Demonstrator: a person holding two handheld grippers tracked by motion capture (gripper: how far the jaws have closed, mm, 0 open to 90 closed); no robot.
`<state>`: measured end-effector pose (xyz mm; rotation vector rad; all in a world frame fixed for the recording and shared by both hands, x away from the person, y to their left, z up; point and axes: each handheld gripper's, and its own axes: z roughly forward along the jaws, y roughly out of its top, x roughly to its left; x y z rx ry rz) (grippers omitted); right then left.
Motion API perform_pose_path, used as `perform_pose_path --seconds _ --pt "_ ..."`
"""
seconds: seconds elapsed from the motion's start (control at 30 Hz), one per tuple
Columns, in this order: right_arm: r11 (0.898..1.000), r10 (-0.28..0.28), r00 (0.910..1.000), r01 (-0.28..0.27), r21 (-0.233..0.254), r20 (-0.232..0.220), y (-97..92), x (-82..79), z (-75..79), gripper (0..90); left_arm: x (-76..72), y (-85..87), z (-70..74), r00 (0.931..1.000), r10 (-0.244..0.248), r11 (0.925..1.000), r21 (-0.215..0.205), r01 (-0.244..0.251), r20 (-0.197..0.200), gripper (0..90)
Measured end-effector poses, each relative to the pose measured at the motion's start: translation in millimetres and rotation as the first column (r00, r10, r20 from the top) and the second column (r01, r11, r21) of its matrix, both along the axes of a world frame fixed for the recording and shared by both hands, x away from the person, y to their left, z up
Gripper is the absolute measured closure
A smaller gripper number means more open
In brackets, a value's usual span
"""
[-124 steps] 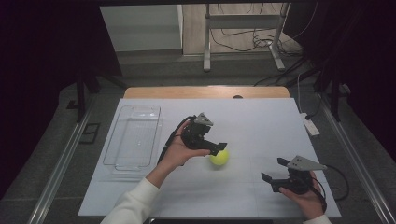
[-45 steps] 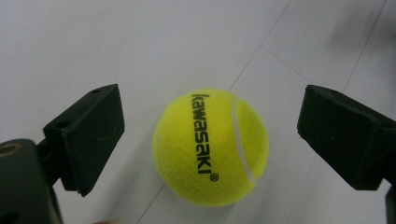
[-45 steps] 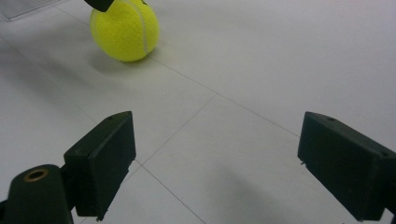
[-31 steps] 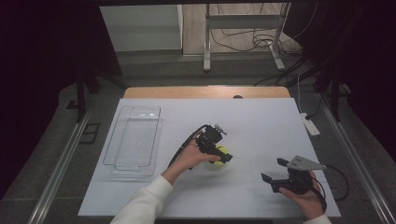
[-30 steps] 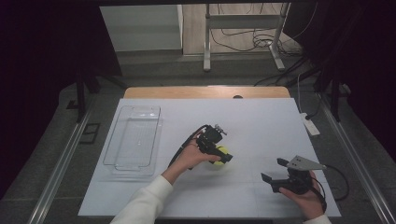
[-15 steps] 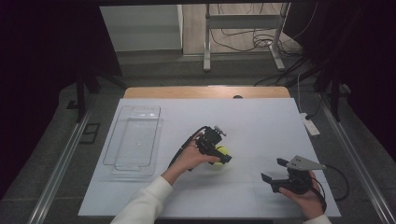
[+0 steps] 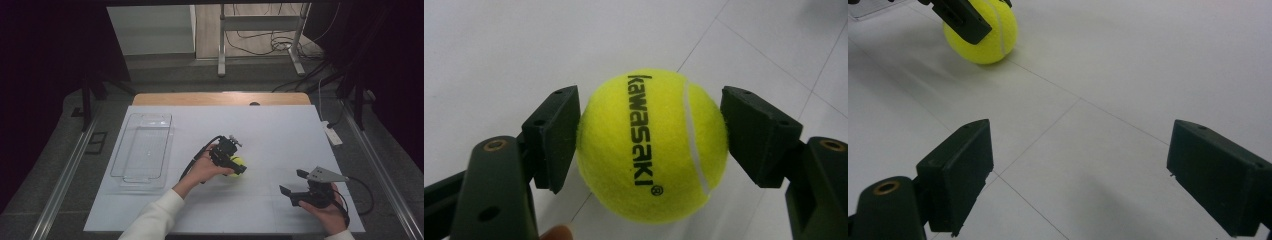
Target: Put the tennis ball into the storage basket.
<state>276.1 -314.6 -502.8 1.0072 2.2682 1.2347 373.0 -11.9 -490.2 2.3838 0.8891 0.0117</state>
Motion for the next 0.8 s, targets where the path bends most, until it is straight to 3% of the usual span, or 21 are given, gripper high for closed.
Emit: perform_pose_path --seconds 0.8 --pt "1.0 -0.003 1.0 0.003 0.001 0.001 -0.3 0.0 0.2 11.9 -6.0 6.4 13.9 0.9984 0.004 0.9996 -0.029 -0.002 0.056 27.7"
